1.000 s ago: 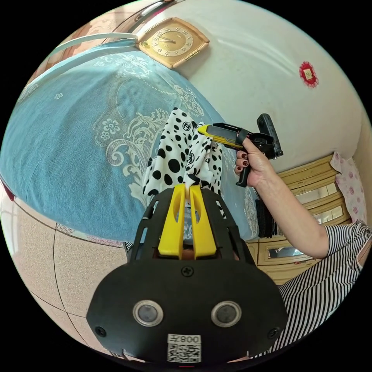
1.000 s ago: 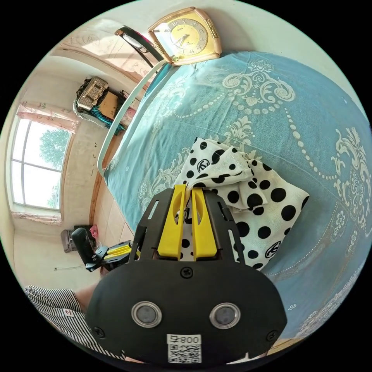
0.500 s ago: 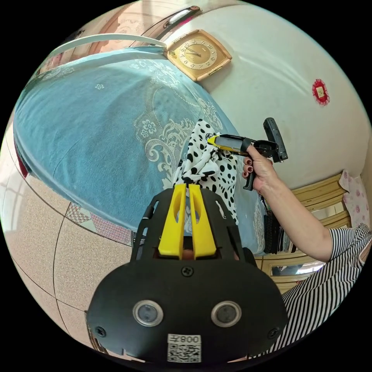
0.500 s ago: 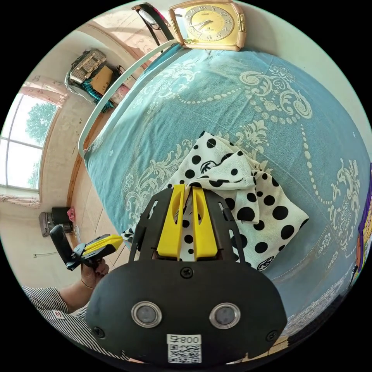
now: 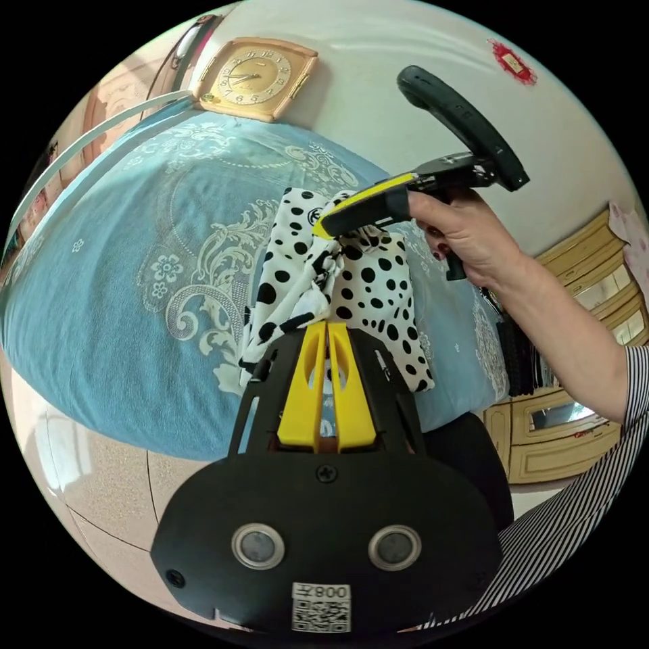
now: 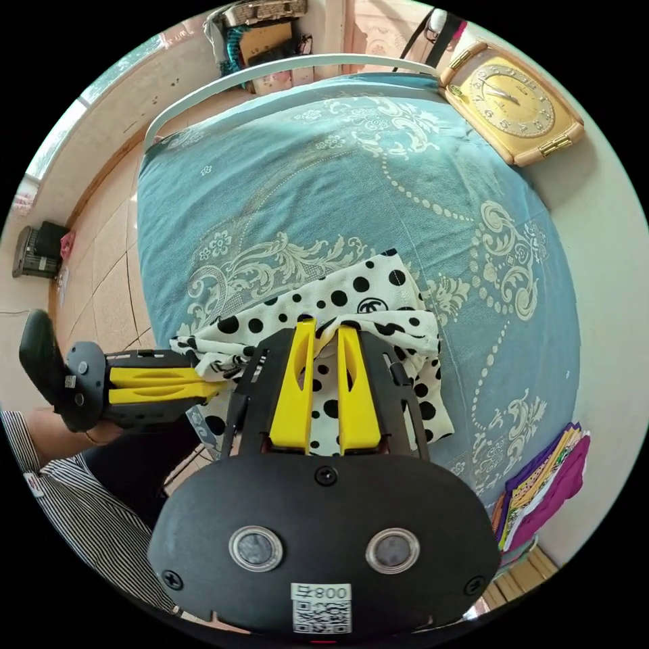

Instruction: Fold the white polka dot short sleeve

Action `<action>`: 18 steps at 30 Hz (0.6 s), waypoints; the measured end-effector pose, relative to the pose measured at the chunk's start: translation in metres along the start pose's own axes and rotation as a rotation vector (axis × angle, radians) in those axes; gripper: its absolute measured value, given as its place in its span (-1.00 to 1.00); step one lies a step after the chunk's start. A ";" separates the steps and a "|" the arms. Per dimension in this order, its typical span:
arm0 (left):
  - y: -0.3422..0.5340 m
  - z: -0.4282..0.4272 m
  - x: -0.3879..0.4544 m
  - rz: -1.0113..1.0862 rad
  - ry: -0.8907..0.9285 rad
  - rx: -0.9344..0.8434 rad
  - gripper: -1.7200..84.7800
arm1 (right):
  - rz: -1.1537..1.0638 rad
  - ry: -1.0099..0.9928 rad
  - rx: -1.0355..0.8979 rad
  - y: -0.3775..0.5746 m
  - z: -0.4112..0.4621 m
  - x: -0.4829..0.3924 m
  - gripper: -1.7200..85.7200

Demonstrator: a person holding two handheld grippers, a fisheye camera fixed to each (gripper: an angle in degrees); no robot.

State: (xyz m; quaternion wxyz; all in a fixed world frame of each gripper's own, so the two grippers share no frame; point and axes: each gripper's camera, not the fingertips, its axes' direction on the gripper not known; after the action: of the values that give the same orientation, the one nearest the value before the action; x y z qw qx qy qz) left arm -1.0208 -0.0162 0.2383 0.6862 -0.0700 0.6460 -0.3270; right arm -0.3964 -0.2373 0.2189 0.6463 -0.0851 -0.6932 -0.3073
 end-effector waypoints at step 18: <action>0.014 -0.016 -0.010 -0.106 -0.005 0.014 -0.95 | -0.012 -0.272 0.104 0.023 0.012 0.060 -0.89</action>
State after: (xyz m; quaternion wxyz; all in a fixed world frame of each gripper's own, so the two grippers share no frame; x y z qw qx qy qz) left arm -1.0302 0.0057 0.2367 0.6700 -0.0999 0.6374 -0.3672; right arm -0.4035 -0.2293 0.2836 0.5482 -0.0882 -0.7898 -0.2606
